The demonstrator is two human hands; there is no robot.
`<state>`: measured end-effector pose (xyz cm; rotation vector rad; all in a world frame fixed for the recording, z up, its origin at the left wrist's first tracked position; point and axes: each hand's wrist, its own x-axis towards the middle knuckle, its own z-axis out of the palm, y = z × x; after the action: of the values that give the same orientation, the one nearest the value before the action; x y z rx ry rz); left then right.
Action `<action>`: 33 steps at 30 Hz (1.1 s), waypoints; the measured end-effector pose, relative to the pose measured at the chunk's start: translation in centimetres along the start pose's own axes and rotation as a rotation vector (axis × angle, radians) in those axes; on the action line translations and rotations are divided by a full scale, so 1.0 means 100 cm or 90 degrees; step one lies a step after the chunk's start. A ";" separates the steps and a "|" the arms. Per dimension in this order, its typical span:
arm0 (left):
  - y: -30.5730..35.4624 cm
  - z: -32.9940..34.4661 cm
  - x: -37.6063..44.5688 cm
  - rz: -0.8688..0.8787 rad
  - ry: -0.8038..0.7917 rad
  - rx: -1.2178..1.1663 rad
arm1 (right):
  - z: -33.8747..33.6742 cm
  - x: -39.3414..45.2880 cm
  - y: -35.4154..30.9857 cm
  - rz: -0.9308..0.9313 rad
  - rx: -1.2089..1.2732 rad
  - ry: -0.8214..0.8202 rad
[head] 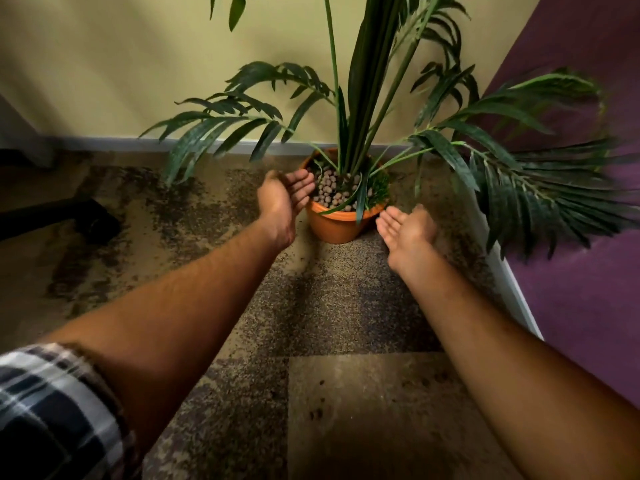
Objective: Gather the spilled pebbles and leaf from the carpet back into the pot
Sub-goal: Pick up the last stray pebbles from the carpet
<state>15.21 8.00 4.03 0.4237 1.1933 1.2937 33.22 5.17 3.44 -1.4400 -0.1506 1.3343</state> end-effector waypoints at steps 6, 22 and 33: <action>-0.074 -0.042 -0.022 0.136 0.241 0.231 | -0.063 0.054 0.061 -0.057 -0.315 0.056; -0.175 -0.102 0.019 0.295 -0.164 1.127 | -0.166 0.048 0.166 -0.592 -1.238 -0.277; -0.229 -0.139 -0.097 0.398 -0.395 1.126 | -0.218 0.009 0.151 -0.786 -1.314 -0.818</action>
<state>16.61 -12.39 -15.85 2.3808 1.3914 0.1037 41.84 -13.04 -13.82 -0.8392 -3.2499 0.3564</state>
